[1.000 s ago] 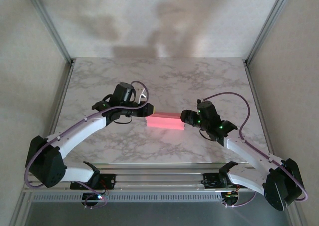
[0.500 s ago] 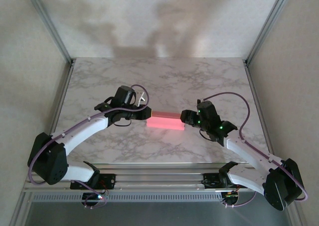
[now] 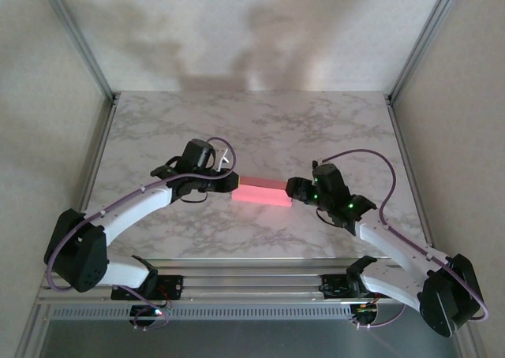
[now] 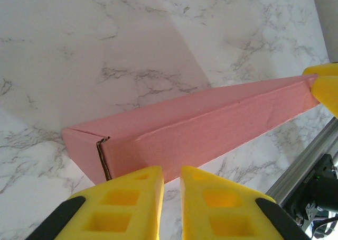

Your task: Fold the paper box

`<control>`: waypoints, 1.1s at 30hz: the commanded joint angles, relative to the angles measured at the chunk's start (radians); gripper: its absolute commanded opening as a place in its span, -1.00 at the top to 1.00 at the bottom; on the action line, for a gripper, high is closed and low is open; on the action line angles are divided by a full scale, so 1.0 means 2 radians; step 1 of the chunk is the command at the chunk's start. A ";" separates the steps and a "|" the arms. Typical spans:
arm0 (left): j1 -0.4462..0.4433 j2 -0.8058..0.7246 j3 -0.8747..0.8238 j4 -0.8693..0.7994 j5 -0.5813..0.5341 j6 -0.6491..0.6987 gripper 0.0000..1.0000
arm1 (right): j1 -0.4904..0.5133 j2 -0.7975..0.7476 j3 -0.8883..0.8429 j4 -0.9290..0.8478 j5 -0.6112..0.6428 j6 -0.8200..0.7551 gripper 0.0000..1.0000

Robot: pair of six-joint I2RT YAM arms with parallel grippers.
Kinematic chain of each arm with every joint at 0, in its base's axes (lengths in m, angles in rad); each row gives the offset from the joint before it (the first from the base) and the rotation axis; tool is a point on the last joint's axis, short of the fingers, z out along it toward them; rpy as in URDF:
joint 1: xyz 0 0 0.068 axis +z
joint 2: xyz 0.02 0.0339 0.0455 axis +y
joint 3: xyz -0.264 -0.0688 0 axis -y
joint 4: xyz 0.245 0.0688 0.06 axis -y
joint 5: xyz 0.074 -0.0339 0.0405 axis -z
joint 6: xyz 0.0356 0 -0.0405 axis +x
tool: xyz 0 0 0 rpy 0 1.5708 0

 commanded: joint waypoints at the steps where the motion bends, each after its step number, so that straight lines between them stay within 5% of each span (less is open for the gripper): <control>1: 0.008 0.005 -0.033 -0.025 -0.019 -0.015 0.66 | 0.003 0.001 -0.035 -0.041 0.005 0.003 -0.34; 9: 0.016 -0.004 -0.023 -0.020 0.002 -0.022 0.67 | 0.003 -0.004 -0.036 -0.041 0.009 0.001 -0.35; 25: 0.049 -0.033 0.025 -0.005 0.062 -0.026 0.55 | -0.029 -0.002 0.074 -0.077 -0.088 -0.029 -0.45; 33: 0.047 -0.008 0.019 0.022 0.100 -0.031 0.55 | -0.035 -0.004 0.075 -0.131 -0.097 -0.040 -0.05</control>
